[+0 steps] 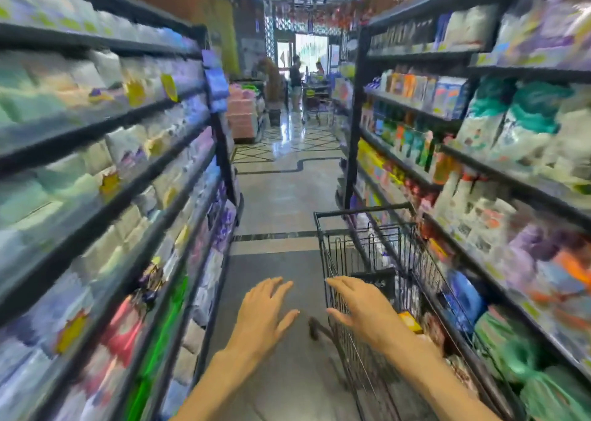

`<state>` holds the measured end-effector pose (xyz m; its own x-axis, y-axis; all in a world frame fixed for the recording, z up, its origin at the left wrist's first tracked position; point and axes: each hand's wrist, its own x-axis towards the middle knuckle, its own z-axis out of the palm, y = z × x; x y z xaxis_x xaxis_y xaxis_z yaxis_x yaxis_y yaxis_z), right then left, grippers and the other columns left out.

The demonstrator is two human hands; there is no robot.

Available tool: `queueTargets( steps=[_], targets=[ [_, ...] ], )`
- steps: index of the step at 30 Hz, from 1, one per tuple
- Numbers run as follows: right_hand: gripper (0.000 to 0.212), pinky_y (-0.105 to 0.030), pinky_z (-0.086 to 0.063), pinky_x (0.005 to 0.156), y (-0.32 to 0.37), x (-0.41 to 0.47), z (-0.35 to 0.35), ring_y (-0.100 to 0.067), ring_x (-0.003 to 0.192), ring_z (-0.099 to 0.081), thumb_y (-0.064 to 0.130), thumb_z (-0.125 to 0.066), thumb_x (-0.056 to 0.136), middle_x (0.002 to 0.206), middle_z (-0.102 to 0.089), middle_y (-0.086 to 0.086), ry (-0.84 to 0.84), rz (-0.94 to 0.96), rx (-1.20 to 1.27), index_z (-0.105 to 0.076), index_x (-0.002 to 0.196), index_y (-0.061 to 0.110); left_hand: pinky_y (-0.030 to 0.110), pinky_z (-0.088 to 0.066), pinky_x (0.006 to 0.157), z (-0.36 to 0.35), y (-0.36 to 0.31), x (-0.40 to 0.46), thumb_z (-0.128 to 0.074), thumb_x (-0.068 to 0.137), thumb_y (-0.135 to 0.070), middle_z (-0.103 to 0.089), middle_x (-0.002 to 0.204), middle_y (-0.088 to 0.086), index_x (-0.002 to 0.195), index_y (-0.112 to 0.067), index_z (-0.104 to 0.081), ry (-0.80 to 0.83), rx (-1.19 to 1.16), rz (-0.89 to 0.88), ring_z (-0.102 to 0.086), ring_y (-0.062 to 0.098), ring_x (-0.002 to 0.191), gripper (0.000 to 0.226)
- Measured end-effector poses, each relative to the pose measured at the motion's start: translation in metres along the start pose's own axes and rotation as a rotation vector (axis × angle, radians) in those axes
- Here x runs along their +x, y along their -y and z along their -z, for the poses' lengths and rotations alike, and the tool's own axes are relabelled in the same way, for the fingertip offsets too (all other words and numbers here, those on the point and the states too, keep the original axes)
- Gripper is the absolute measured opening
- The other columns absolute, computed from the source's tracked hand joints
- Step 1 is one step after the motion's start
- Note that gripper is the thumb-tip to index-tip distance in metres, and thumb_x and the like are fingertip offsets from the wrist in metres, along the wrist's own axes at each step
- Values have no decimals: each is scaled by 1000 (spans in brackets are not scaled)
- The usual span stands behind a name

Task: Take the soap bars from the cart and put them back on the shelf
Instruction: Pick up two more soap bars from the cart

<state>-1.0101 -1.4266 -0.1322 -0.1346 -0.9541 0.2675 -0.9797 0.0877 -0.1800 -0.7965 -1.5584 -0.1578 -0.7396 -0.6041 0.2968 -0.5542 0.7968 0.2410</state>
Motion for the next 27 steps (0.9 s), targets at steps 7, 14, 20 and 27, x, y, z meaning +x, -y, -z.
queueTargets(
  steps=[7, 14, 20, 27],
  targets=[
    [67, -30, -33, 116, -72, 96, -1, -13, 139, -42, 53, -57, 95, 151, -45, 6, 2, -137, -5, -35, 153, 27, 44, -41, 110, -28, 31, 143, -40, 94, -63, -51, 149, 4, 146, -24, -50, 16, -14, -69, -48, 26, 137, 66],
    [66, -28, -37, 110, -160, 132, -4, -13, 134, -46, 53, -57, 94, 147, -49, 7, -54, -409, -82, -37, 151, 27, 43, -42, 109, -92, 6, 301, -52, 97, -57, -50, 149, 3, 148, -24, -47, 95, -99, -392, -47, 25, 137, 60],
    [65, -37, -42, 105, -217, 128, -1, -18, 133, -48, 55, -58, 92, 145, -51, 6, -91, -769, -105, -39, 149, 29, 41, -43, 107, -144, -42, 402, -43, 99, -59, -47, 149, -1, 148, -25, -44, 221, -168, -723, -45, 23, 136, 60],
    [62, -37, -42, 106, -245, 69, 1, -24, 132, -50, 47, -62, 93, 144, -54, -2, -165, -1158, -157, -46, 146, 20, 42, -52, 96, -211, -138, 450, -46, 94, -54, -59, 135, 8, 140, -17, -55, 414, -296, -1073, -57, 31, 122, 59]
  ],
)
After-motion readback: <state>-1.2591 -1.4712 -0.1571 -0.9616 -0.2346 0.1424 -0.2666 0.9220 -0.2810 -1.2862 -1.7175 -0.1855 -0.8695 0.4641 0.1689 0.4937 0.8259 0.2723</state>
